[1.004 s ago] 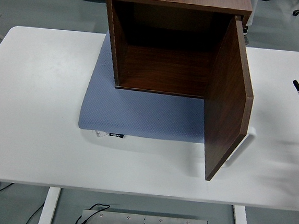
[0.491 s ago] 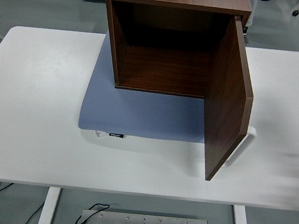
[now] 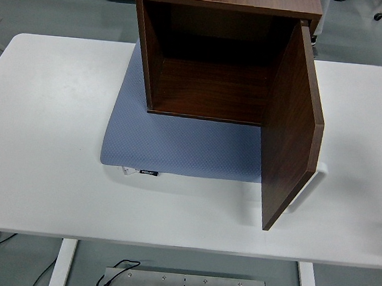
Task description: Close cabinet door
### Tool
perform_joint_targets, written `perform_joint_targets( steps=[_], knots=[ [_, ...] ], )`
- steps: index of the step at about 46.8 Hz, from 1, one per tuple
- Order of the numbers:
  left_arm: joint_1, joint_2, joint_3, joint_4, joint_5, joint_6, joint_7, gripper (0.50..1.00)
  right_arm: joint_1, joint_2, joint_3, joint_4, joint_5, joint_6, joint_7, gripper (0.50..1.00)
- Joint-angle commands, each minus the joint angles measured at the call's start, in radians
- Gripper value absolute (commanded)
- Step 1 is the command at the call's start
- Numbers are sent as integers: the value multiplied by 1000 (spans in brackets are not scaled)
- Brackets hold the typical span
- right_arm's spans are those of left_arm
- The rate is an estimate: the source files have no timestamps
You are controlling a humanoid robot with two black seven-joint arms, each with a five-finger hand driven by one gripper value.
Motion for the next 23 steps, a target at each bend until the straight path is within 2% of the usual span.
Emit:
perform_joint_targets(
  steps=[1,11,23],
  knots=[
    [1,0,0,0,0,0,0,1000,-21,2,0,-1,0,0,0,1000],
    [1,0,0,-2,0,0,0,1000,-64,15,-21,16,-5,0,0,1000],
    [1,0,0,0,0,0,0,1000,-66,43,-85,40,-32,0,0,1000]
  ],
)
